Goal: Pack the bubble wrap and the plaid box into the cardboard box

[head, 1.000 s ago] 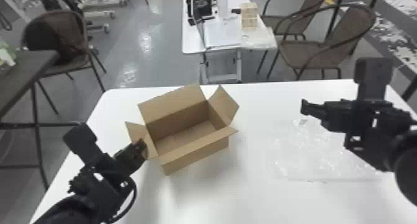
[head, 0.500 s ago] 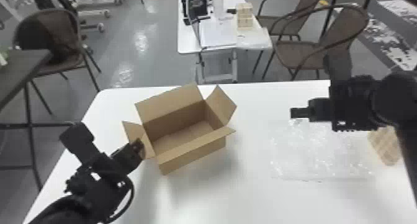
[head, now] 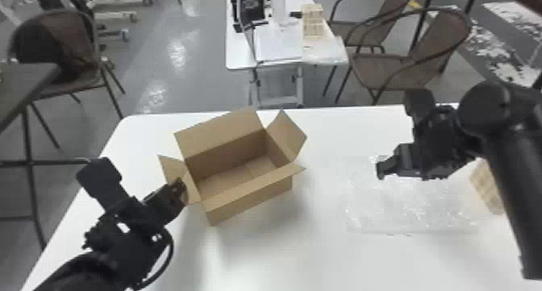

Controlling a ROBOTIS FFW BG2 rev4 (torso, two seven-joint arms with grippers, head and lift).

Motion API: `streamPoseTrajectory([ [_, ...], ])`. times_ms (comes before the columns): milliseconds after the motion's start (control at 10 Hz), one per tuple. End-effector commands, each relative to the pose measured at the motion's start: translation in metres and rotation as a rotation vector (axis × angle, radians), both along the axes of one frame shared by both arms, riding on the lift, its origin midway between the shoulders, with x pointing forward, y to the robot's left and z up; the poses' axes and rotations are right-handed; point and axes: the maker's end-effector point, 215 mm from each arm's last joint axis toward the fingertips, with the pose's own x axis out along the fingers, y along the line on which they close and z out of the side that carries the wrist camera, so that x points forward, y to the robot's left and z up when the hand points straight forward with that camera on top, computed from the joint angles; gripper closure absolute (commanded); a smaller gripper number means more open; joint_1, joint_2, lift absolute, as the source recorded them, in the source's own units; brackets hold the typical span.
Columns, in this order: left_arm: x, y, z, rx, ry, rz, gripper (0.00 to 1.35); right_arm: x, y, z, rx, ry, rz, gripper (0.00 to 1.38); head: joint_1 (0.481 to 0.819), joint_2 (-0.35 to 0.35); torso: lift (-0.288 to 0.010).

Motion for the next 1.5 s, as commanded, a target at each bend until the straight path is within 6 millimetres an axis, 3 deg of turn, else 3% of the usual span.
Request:
streamPoseTrajectory([
  [0,0.002,-0.005,-0.001,-0.004,0.001,-0.006,1.22,-0.01,-0.002,-0.01,0.012,0.059,-0.047,0.31,0.695,0.058,-0.1],
  [200,0.003,-0.007,0.0,-0.002,-0.002,-0.008,1.22,-0.025,-0.02,-0.028,-0.014,0.14,-0.093,0.31,0.695,0.038,-0.1],
  [500,0.003,-0.008,0.0,-0.003,-0.005,-0.007,1.22,-0.02,-0.017,-0.04,-0.013,0.131,-0.117,0.31,0.695,0.029,-0.1],
  [700,0.004,-0.011,-0.001,-0.006,-0.006,-0.01,1.22,-0.023,-0.01,-0.06,0.069,0.162,-0.109,0.31,0.695,0.041,-0.1],
  [1100,0.005,-0.012,-0.001,-0.009,-0.01,-0.009,1.22,-0.02,-0.015,-0.064,0.003,0.181,-0.099,0.33,0.695,0.036,-0.1],
  [1200,0.006,-0.013,0.0,-0.01,-0.014,-0.01,1.22,-0.014,-0.018,-0.066,0.01,0.169,-0.083,0.54,0.695,0.034,-0.1],
  [1300,0.006,-0.013,-0.001,-0.01,-0.013,-0.01,1.22,-0.009,-0.016,-0.065,0.027,0.151,-0.076,0.91,0.695,0.036,-0.1],
  [1400,0.006,-0.012,-0.001,-0.011,-0.014,-0.007,1.22,-0.002,-0.012,-0.059,0.036,0.116,-0.069,1.04,0.695,0.035,-0.1],
])
